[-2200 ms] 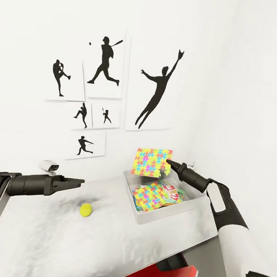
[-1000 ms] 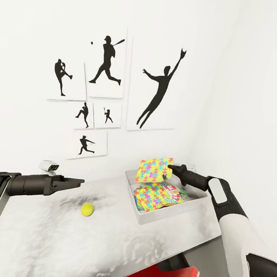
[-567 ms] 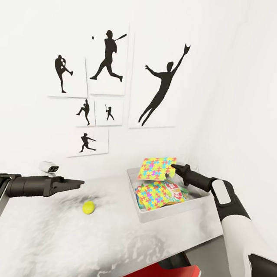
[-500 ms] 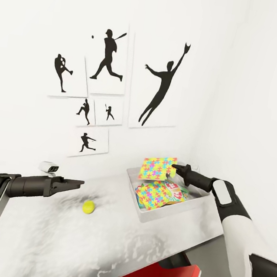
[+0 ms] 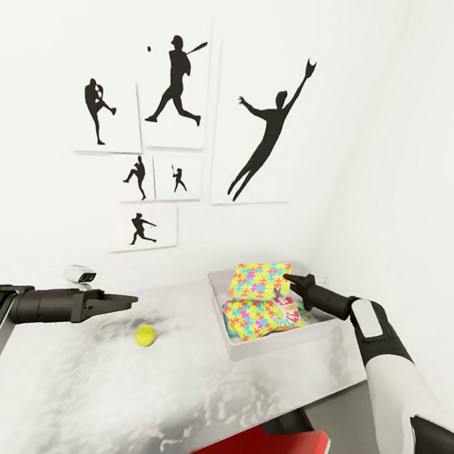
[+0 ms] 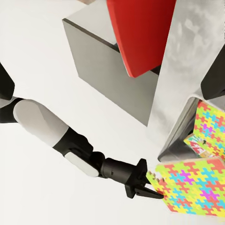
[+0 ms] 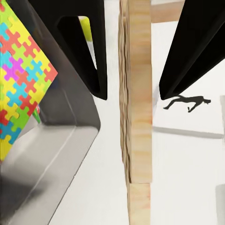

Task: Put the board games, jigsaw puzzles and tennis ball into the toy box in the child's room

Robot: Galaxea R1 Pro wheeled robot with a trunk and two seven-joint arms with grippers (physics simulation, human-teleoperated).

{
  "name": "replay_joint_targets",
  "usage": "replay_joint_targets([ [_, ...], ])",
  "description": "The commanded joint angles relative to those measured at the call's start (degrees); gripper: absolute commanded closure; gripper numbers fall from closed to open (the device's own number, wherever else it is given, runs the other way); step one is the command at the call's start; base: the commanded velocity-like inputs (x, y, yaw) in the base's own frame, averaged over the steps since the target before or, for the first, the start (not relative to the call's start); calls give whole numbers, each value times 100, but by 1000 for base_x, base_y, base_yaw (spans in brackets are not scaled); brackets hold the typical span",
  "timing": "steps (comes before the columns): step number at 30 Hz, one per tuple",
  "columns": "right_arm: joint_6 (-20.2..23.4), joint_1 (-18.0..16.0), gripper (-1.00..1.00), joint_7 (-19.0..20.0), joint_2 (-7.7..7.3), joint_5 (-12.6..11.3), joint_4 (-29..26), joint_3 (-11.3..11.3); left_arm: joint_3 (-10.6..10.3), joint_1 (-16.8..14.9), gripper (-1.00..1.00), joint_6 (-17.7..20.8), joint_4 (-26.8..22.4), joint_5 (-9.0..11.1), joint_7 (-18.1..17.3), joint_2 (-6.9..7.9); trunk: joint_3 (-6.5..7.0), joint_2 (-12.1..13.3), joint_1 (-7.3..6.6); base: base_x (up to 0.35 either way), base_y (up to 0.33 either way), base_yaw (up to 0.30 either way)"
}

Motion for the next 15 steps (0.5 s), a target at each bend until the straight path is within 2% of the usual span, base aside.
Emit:
replay_joint_targets([
  [1,30,-8,100,44,3,42,18,-28,1,-4,-100,60,-1,-4,-24,4,-21,-11,2,0,0,0],
  [12,-36,-9,100,27,-7,86,44,-29,3,1,-100,61,-1,-4,-24,5,-125,-11,2,0,0,0],
  [15,-69,-9,100,29,-98,95,45,-35,3,4,-100,61,-1,-4,-24,6,-153,-11,2,0,0,0],
])
